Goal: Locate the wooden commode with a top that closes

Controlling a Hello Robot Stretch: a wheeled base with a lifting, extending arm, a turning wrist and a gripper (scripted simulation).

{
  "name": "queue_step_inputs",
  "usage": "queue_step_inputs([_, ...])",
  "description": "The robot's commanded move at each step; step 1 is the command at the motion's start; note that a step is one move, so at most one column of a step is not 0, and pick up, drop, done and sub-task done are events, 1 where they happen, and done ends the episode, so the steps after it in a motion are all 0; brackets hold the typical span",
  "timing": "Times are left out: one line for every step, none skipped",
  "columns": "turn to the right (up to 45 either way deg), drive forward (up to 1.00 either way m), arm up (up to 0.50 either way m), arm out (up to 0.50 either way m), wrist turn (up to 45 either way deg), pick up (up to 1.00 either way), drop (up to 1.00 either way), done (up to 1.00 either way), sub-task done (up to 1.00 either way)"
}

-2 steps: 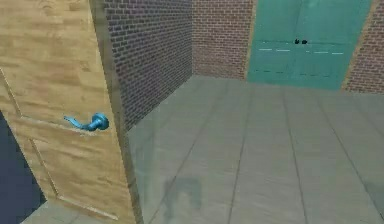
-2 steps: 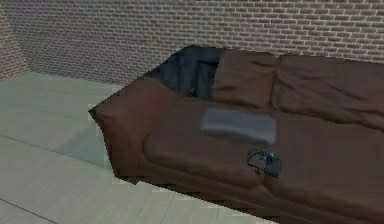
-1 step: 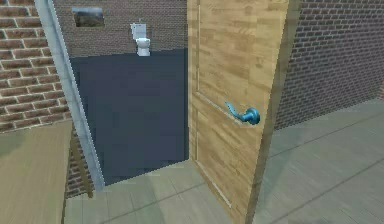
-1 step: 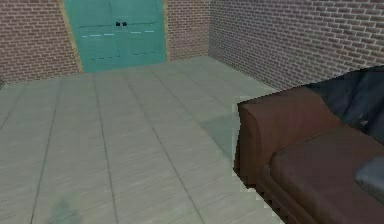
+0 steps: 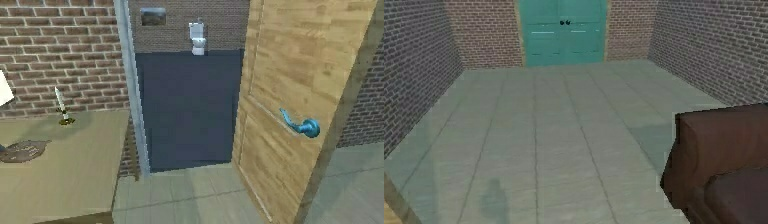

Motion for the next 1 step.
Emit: queue_step_inputs([0.0,0.25,0.00,0.00,0.0,0.00,0.00,0.00,0.00])
